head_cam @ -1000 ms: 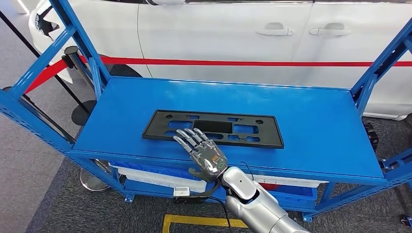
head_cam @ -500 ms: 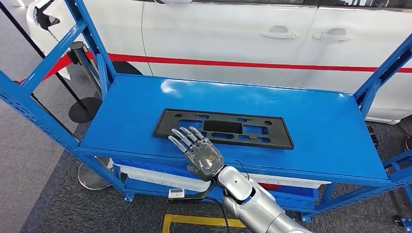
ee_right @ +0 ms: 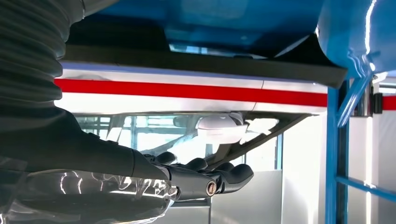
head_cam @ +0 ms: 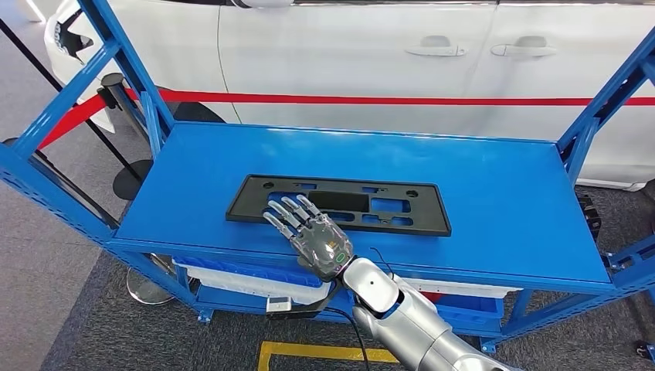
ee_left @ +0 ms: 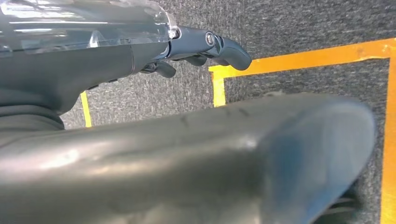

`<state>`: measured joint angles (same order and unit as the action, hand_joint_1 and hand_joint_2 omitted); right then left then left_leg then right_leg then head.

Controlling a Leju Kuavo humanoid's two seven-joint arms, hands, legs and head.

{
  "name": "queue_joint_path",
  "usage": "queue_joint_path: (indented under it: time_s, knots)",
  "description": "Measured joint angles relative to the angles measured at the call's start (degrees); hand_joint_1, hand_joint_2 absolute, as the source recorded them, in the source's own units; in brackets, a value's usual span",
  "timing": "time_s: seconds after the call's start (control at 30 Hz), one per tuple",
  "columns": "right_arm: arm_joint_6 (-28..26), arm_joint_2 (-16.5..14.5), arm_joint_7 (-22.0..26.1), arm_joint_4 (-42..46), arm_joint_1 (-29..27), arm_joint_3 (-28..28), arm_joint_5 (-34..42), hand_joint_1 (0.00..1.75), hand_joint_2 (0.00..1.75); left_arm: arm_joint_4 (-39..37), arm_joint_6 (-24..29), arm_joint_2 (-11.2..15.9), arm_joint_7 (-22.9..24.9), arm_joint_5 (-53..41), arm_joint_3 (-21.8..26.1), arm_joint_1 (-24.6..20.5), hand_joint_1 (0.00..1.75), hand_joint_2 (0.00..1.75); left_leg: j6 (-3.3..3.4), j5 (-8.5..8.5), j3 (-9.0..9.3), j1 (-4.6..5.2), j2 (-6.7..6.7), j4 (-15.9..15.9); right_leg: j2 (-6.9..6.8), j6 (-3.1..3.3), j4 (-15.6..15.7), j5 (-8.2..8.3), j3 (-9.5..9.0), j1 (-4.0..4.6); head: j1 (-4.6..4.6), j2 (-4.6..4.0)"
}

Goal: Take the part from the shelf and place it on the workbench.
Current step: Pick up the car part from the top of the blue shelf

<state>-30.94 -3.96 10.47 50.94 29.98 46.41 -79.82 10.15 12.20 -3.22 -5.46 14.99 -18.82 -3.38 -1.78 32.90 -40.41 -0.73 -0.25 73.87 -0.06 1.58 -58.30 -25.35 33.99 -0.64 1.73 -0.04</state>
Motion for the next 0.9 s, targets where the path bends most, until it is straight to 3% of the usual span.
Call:
queue_joint_path:
  time_s: [0.03,0.07,0.1,0.17,0.2,0.33,0.4,0.47,0.5,0.53,0.57,0.67,0.73,0.83,0.9]
  knots:
    - [0.0,0.0,0.0,-0.5,0.3,0.1,0.1,0.00,1.75,0.0,-0.1,0.0,0.0,0.0,0.0,0.1,0.00,0.00,-0.03,-0.57,-0.22,-0.01,0.00,0.3,0.02,0.00,-0.1,-0.02,0.00,0.00,0.00,0.00]
    - [0.0,-0.1,0.0,-1.2,0.8,0.2,0.3,0.00,1.75,0.0,-0.1,0.0,0.0,-0.1,0.0,0.1,0.00,0.00,0.03,-2.18,0.66,-0.01,0.01,-1.7,0.07,-0.04,-0.1,-0.05,-0.01,0.00,0.00,0.00]
    - [0.0,-0.3,0.0,-2.0,1.6,0.2,0.6,0.00,1.75,0.0,-0.2,0.0,0.0,-0.1,-0.1,0.0,0.00,0.00,0.20,-4.38,2.49,-0.01,0.02,-5.7,0.13,-0.11,-0.2,-0.10,-0.05,-0.01,0.00,0.00]
    - [-0.4,-0.8,0.0,-4.1,3.7,0.2,1.7,0.00,1.75,0.0,-0.2,0.0,0.0,-0.2,-0.1,-0.1,0.00,0.00,0.83,-7.26,6.04,0.16,0.03,-13.2,0.27,-0.45,-0.3,-0.17,0.00,0.11,-0.01,0.00]
    - [-0.7,-1.1,0.1,-5.3,4.8,0.2,2.2,0.00,1.75,0.0,-0.2,0.0,0.0,-0.2,-0.1,-0.1,0.00,0.00,1.18,-7.75,6.92,0.29,0.01,-15.2,0.29,-0.71,-0.4,-0.15,0.07,0.18,-0.02,0.00]
    - [-1.2,-1.8,0.2,-9.6,8.0,0.2,3.3,0.00,1.75,0.0,-0.2,0.0,0.0,-0.2,-0.2,-0.1,0.00,0.00,2.46,-8.18,7.15,0.29,-0.06,-16.3,0.21,-1.95,-0.8,-0.41,0.29,0.23,-0.05,0.00]
    - [-1.2,-2.0,0.2,-11.1,9.2,0.2,3.5,0.00,1.75,0.0,-0.2,0.0,0.0,-0.2,-0.3,-0.1,0.00,0.00,3.09,-8.51,7.25,0.04,0.02,-16.7,0.19,-2.36,-5.0,-3.01,2.14,0.23,-0.10,0.00]
    - [-1.2,-2.1,0.2,-12.4,9.7,0.2,3.6,0.00,1.75,0.0,-0.3,-0.1,0.0,-0.2,-0.3,-0.1,0.00,0.00,3.34,-8.53,7.16,0.11,0.01,-16.7,0.19,-2.63,-12.4,-6.57,5.65,0.19,-0.13,0.00]
    - [-1.2,-2.2,0.3,-13.1,9.8,0.2,3.6,0.00,1.75,0.0,-0.3,-0.1,0.0,-0.2,-0.3,-0.1,0.00,0.00,3.37,-8.53,7.15,0.13,-0.01,-16.7,0.18,-2.72,-15.2,-7.44,7.06,0.17,-0.13,0.00]
    - [-1.2,-2.2,0.4,-13.7,9.9,0.2,3.8,0.00,1.75,0.0,-0.3,-0.1,0.0,-0.2,-0.3,-0.1,0.00,0.00,3.36,-8.51,7.15,0.14,-0.04,-16.6,0.18,-2.75,-16.2,-7.22,7.63,0.12,-0.13,0.00]
    - [-1.2,-2.3,0.5,-14.3,10.1,0.2,4.1,0.00,1.75,0.0,-0.4,-0.1,0.0,-0.2,-0.3,0.0,0.00,0.00,3.31,-8.47,7.17,0.14,-0.07,-16.5,0.17,-2.71,-15.0,-5.92,7.13,0.06,-0.13,0.00]
    - [-1.1,-3.0,1.1,-16.2,11.7,0.2,4.9,0.00,1.75,0.0,-0.4,-0.2,-0.1,-0.1,-0.3,-0.1,0.00,0.00,2.75,-8.09,7.10,0.27,-0.10,-16.0,0.13,-2.22,-4.2,-0.70,2.07,0.03,-0.11,0.00]
    - [-1.1,-3.7,1.1,-17.7,12.9,0.2,5.2,0.00,1.75,0.0,-0.4,-0.2,-0.1,0.0,-0.3,-0.2,0.00,0.00,2.14,-7.93,6.85,0.41,-0.08,-15.7,0.16,-1.76,-0.9,-0.02,0.69,0.26,-0.07,0.00]
    - [-1.1,-4.5,1.0,-19.8,14.3,0.2,5.4,0.00,1.75,0.0,-0.4,-0.2,-0.2,0.0,-0.3,-0.2,0.00,0.00,1.12,-7.64,6.58,0.25,-0.05,-15.4,0.17,-0.81,-0.4,0.27,0.67,0.26,-0.05,0.00]
    - [-1.1,-5.2,0.9,-21.1,15.4,0.2,5.7,0.00,1.75,0.0,-0.4,-0.2,-0.5,0.2,-0.3,-0.2,0.00,0.00,0.49,-5.43,4.99,0.11,-0.03,-11.9,0.10,-0.21,-0.1,0.49,0.58,-0.02,-0.01,0.00]
